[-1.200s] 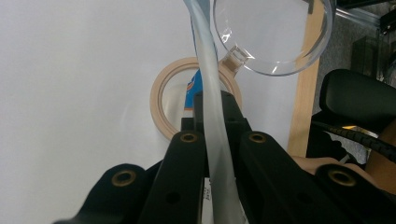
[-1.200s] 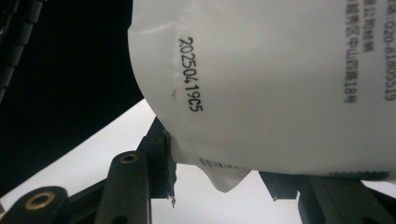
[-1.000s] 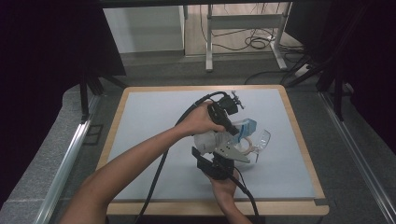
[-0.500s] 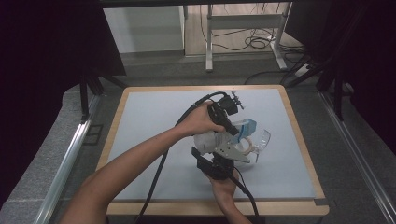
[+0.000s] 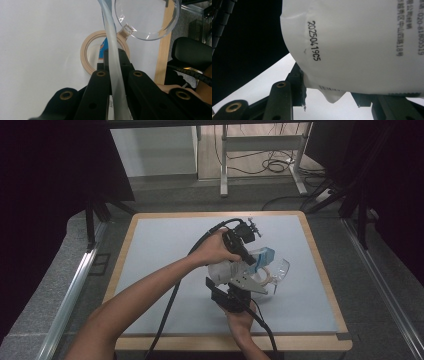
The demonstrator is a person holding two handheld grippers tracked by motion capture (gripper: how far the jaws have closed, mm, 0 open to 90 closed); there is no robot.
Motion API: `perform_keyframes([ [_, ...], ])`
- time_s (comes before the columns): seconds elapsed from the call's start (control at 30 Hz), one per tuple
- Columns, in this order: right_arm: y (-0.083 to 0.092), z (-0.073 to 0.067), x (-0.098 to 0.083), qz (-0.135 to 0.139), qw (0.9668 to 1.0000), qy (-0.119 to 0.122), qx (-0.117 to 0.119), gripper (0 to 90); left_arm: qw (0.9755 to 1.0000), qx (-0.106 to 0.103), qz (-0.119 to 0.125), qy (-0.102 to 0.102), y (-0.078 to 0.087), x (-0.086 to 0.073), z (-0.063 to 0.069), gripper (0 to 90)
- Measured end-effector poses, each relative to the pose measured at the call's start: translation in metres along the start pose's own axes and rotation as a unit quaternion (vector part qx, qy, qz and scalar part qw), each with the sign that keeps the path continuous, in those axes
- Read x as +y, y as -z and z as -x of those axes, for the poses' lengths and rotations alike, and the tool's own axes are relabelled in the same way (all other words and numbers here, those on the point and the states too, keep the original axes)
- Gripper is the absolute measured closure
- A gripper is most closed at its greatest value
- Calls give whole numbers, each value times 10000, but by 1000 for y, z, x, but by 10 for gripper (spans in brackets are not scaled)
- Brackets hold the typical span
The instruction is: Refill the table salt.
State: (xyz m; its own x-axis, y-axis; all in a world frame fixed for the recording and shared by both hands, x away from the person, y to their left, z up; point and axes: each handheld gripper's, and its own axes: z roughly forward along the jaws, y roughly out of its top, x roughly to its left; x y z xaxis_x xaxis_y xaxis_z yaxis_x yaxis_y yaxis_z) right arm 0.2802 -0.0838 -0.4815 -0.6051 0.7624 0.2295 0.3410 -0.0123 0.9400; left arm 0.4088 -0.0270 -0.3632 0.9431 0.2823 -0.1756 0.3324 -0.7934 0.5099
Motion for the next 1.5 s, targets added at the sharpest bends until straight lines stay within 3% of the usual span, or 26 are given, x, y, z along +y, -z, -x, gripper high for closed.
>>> perform_keyframes([
  [1.5, -1, -1, 0, 17, 10000, -17, 9, 536, 10000, -32, 43, 4, 2, -2, -1, 899],
])
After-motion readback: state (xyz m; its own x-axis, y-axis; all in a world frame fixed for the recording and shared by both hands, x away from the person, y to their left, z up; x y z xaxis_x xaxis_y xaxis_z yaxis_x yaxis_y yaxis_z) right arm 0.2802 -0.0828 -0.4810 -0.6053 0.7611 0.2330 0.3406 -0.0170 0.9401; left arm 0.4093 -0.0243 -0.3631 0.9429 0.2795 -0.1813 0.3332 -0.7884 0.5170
